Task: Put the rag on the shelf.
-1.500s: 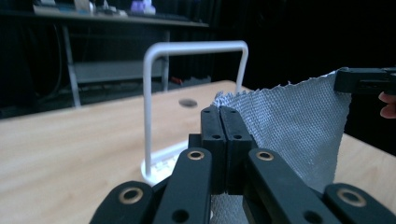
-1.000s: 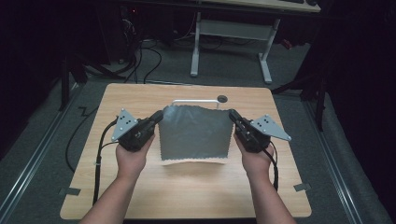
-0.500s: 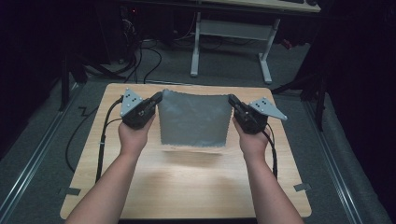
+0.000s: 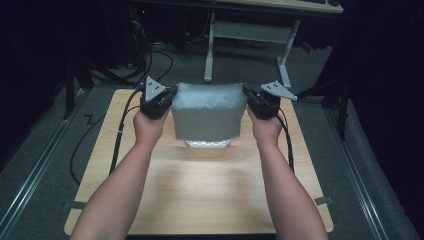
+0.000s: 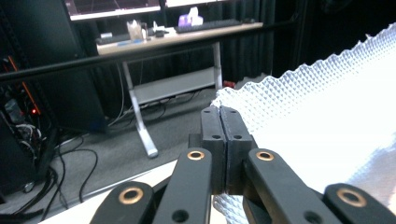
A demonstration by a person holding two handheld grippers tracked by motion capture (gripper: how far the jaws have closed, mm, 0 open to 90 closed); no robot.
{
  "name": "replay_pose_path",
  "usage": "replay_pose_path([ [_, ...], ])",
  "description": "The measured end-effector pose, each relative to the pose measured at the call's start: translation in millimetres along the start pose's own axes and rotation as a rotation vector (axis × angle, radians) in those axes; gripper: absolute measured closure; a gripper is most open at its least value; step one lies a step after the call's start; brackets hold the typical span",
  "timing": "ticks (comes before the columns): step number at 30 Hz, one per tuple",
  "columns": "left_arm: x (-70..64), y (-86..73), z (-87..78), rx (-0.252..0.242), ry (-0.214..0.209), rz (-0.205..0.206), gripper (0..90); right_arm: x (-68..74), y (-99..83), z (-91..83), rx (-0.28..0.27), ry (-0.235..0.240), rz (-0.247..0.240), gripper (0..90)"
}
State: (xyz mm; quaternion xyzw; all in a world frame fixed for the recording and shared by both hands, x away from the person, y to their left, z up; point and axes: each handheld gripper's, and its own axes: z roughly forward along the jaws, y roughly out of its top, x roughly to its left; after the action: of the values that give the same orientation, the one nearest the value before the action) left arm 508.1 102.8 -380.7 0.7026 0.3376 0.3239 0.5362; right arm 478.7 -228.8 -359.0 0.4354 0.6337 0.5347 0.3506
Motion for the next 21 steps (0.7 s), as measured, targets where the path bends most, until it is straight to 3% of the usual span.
replay_pose_path([
  [5,5.8,-22.0,16.9,0.118,-0.045,-0.061,90.0,-5.9,-13.4,18.6,0.083,-0.009,-0.014,89.4],
  [10,6.1,-46.9,17.5,0.146,-0.1,-0.118,90.0,-11.3,-37.8,24.0,0.148,0.007,0.006,89.4],
  [21,-6.0,-78.1,11.9,0.18,-0.172,-0.164,90.0,-8.1,-77.8,15.8,0.19,0.033,0.045,89.2],
])
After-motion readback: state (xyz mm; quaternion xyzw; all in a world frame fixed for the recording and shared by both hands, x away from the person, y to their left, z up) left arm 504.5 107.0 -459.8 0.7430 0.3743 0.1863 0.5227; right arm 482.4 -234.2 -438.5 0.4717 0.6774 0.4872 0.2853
